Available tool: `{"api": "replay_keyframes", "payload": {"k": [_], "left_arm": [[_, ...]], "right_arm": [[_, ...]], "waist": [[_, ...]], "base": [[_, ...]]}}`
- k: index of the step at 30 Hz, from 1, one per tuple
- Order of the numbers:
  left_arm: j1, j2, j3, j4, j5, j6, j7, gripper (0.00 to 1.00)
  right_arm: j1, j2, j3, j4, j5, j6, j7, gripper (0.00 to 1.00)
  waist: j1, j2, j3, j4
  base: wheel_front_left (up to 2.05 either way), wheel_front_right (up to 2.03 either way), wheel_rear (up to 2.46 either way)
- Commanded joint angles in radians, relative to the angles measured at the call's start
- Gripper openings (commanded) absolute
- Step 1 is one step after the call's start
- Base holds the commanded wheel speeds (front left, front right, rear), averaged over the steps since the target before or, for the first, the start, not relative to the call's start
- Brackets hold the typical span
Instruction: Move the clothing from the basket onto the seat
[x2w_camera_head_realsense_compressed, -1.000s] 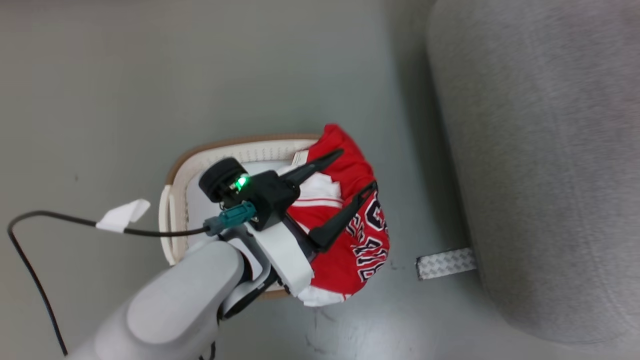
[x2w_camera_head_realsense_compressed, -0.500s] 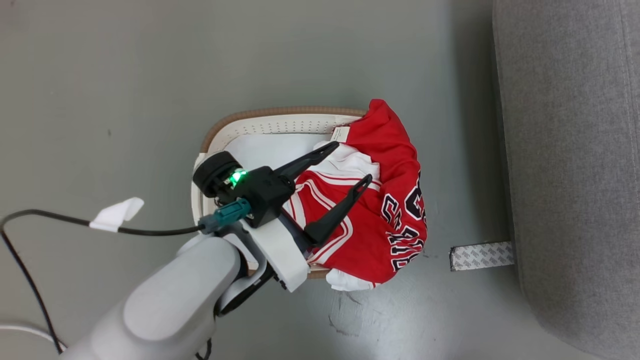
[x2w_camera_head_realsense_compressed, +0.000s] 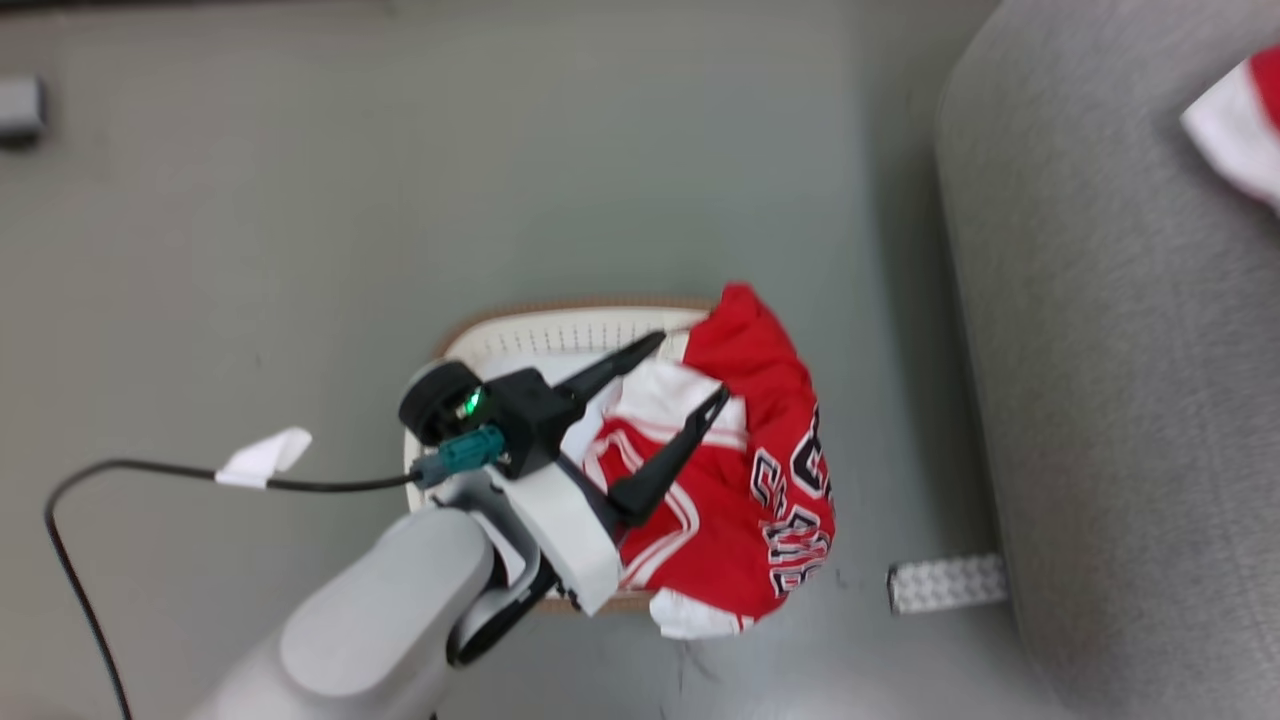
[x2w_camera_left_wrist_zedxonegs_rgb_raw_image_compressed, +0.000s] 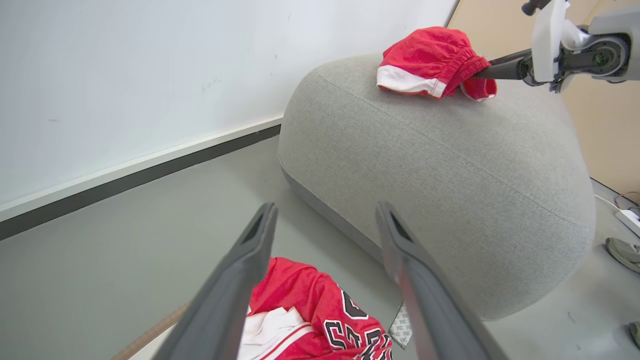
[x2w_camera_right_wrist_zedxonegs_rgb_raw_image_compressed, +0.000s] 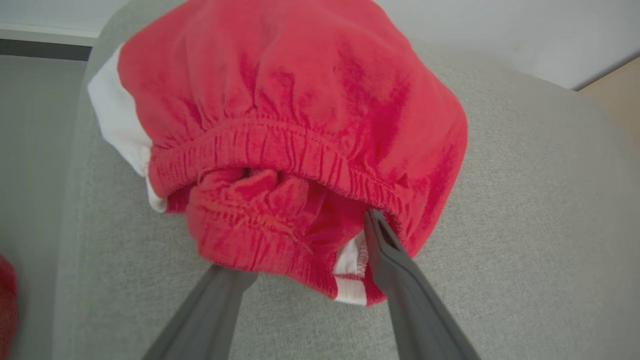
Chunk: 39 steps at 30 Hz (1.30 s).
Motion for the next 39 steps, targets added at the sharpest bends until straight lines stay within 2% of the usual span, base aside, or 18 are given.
{"api": "replay_keyframes", "payload": {"k": [1, 7, 10, 14, 17, 22, 28, 33, 39], "left_arm": [[0.028, -0.011, 0.003, 0.02, -0.022, -0.002, -0.015, 1.0], [0.094, -0.038, 0.021, 0.083, -0.06, 0.008, -0.037, 1.0], [0.122, -0.045, 0.041, 0.097, -0.078, 0.015, -0.045, 1.0], [0.158, -0.047, 0.079, 0.105, -0.088, 0.031, -0.052, 1.0], [0.179, -0.044, 0.11, 0.103, -0.094, 0.045, -0.052, 1.0], [0.223, -0.033, 0.189, 0.075, -0.093, 0.076, -0.052, 1.0], [0.324, -0.012, 0.339, 0.018, -0.071, 0.123, -0.052, 1.0], [0.416, -0.009, 0.457, -0.001, -0.044, 0.146, -0.052, 1.0], [0.53, -0.057, 0.619, -0.024, 0.017, 0.162, -0.052, 1.0]], "right_arm": [[0.036, -0.015, 0.028, -0.007, 0.017, -0.003, 0.019, 1.0], [0.173, -0.065, 0.145, -0.13, 0.121, -0.003, 0.073, 1.0], [0.238, -0.123, 0.181, -0.235, 0.191, -0.003, 0.072, 1.0], [0.305, -0.174, 0.169, -0.378, 0.268, -0.003, 0.026, 1.0], [0.351, -0.173, 0.123, -0.47, 0.291, -0.003, -0.021, 1.0], [0.436, -0.107, 0.048, -0.626, 0.277, -0.002, -0.084, 1.0], [0.558, 0.029, -0.036, -0.779, 0.242, -0.002, -0.178, 1.0], [0.686, 0.141, -0.067, -0.843, 0.165, -0.002, -0.257, 1.0], [0.836, 0.27, -0.095, -0.878, 0.084, -0.002, -0.342, 1.0]], "waist": [[0.0, 0.0, -0.09, 0.0], [0.0, 0.0, -0.242, -0.002], [0.0, 0.0, -0.306, 0.007], [0.0, 0.0, -0.383, 0.026], [0.0, 0.0, -0.429, 0.043], [0.0, 0.0, -0.484, 0.071], [0.0, 0.0, -0.511, 0.089], [0.0, 0.0, -0.516, 0.102], [0.0, 0.0, -0.521, 0.106]], "base": [[0.0, 0.0, 0.0], [0.0, 0.0, 0.0], [0.0, 0.0, 0.0], [0.0, 0.0, 0.0], [0.0, 0.0, 0.0], [0.0, 0.0, 0.0], [0.0, 0.0, 0.0], [0.0, 0.0, 0.0], [0.0, 0.0, 0.0]]}}
